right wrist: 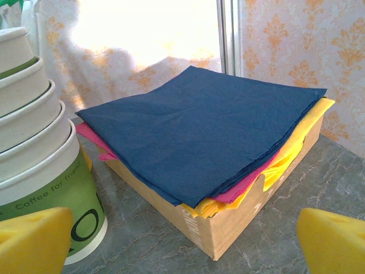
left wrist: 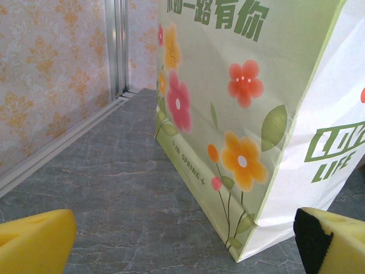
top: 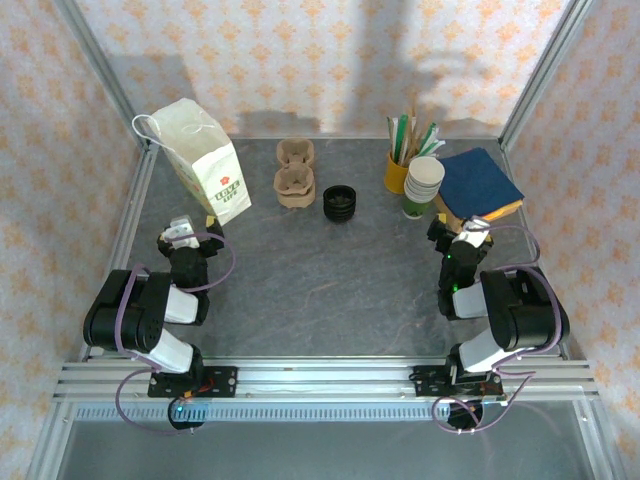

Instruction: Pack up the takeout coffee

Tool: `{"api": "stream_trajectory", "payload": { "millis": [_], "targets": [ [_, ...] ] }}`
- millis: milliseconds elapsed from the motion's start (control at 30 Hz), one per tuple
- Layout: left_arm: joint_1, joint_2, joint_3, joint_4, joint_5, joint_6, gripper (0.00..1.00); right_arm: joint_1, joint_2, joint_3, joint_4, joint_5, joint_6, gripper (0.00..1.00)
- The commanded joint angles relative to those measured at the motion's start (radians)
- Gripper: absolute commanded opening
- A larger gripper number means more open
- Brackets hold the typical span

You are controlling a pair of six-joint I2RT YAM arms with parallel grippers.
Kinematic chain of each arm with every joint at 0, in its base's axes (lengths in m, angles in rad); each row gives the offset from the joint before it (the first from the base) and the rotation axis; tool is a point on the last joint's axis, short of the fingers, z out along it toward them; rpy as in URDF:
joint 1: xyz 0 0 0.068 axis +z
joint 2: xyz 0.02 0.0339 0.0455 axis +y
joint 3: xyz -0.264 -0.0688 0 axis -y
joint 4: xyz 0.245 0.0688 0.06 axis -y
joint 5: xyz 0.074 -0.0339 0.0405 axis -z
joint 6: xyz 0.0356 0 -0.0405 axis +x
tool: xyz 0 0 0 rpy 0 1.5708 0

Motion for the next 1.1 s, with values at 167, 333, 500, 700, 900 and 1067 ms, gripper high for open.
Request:
{"api": "stream_trajectory", "payload": {
  "millis": [167,333,500,700,900,1067],
  "targets": [
    [-0.014,-0.185,-0.061,-0.015,-0.032,0.002,0.99,0.007,-0.094,-0.095,0.133,0.013,-0.002,1.0],
    [-0.025,-0.426,-0.042,-0.289,-0.077,-0.1,0.99,0.006,-0.327,0.024,-0.327,0.127,0.115,1.0],
    [-0.077,-0.666,0.074,-0.711,-0.146,-0.255,0.99,0.004,-0.446,0.266,-0.903,0.104,0.323,1.0],
    [-0.12,-0.769,0.315,-1.199,-0.047,-0.424,0.99,0.004,-0.405,0.639,-1.437,-0.132,0.427,1.0],
    [-0.14,-0.744,0.493,-1.449,0.168,-0.49,0.99,0.004,-0.218,1.004,-1.804,-0.36,0.379,0.95],
    [-0.241,-0.655,0.618,-1.575,0.243,-0.469,0.99,0.006,-0.042,1.276,-2.025,-0.365,0.347,0.88]
  ]
}}
